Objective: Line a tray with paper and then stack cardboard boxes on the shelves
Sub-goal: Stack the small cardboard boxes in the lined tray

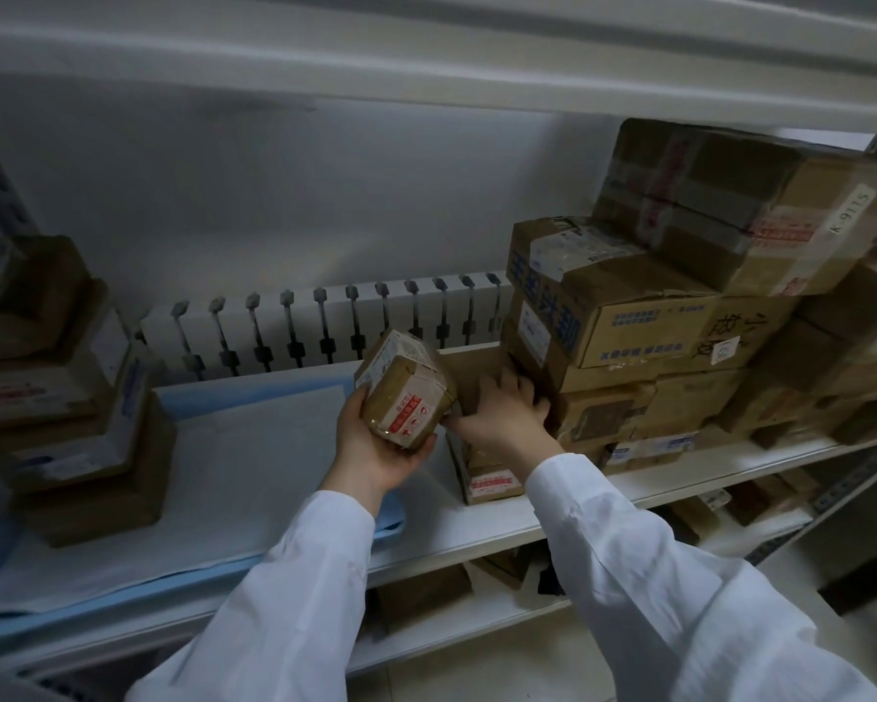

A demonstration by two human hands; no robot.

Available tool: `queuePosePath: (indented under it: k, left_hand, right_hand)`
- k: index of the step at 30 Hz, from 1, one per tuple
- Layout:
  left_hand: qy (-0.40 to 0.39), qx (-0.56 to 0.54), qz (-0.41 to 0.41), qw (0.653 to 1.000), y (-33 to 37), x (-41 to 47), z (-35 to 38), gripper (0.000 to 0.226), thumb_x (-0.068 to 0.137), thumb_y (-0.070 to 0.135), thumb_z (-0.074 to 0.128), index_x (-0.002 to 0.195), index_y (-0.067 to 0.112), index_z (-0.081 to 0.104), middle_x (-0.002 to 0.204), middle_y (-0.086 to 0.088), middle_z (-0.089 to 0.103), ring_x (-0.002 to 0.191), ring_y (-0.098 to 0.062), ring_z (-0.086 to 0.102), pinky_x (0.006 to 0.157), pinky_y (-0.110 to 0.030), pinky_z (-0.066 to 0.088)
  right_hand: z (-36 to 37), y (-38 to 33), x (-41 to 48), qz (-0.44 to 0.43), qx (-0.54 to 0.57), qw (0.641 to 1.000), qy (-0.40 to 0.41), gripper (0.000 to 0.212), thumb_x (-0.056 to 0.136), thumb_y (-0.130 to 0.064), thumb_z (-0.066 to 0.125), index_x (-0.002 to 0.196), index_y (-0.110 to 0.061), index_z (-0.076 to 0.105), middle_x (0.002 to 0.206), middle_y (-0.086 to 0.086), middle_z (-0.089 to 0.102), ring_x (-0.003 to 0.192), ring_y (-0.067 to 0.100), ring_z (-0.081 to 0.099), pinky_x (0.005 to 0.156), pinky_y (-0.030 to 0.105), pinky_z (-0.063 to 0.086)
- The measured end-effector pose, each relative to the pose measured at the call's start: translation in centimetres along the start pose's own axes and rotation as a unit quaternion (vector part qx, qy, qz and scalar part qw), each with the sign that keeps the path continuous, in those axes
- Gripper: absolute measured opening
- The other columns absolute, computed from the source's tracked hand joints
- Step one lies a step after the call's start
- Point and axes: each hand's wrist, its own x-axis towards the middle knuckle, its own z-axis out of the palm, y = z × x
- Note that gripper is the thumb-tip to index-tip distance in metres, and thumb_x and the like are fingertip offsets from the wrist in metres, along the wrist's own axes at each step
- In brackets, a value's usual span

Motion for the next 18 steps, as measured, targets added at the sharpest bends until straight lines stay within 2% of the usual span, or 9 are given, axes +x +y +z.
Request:
queuePosePath:
  k: [5,10,15,18]
  left_hand:
    - [0.000,-0.026,0.018,0.999,0.1,-0.1,-0.5,0.045,0.091,0.051,0.039,0.114,0.018,0.059,0.114,-0.014,0.062,0.107,-0.033,0.055,0.085,-0.041,0.047]
    - [-0.002,-0.011,0.022,1.000,0.5,-0.5,-1.3,0.044,0.090,0.049,0.042,0.118,0.019,0.057,0.117,-0.015,0.061,0.111,-0.034,0.054,0.092,-0.045,0.045]
    - [-0.014,-0.010,0.016,1.000,0.7,-0.9,-1.8,0.042,0.087,0.043,0.045,0.120,0.019,0.056,0.108,-0.015,0.063,0.101,-0.031,0.057,0.083,-0.040,0.047]
    - [-0.016,-0.031,0.029,0.999,0.9,-1.3,-2.0,0.038,0.085,0.038,0.047,0.116,0.019,0.057,0.104,-0.015,0.062,0.097,-0.030,0.057,0.079,-0.038,0.047]
  right_hand:
    - [0.1,-0.7,0.0,0.008,-0.013,1.000,0.008,0.069,0.082,-0.058,0.053,0.138,-0.024,0.032,0.154,0.010,0.012,0.138,0.037,0.014,0.108,0.055,0.019]
    - [0.6,-0.6,-0.2,0.033,-0.031,0.999,0.010,0.078,0.081,-0.046,0.060,0.142,-0.022,0.018,0.153,0.021,0.007,0.136,0.042,0.017,0.109,0.051,0.020]
    - [0.8,-0.6,-0.3,0.024,-0.022,0.997,0.068,0.090,0.077,-0.048,0.064,0.144,-0.016,0.012,0.151,0.022,0.014,0.135,0.040,0.020,0.110,0.047,0.019]
    - [0.7,-0.9,-0.3,-0.003,0.012,0.994,0.110,0.096,0.077,-0.049,0.064,0.148,-0.018,0.006,0.152,0.019,0.009,0.138,0.039,0.013,0.113,0.048,0.013]
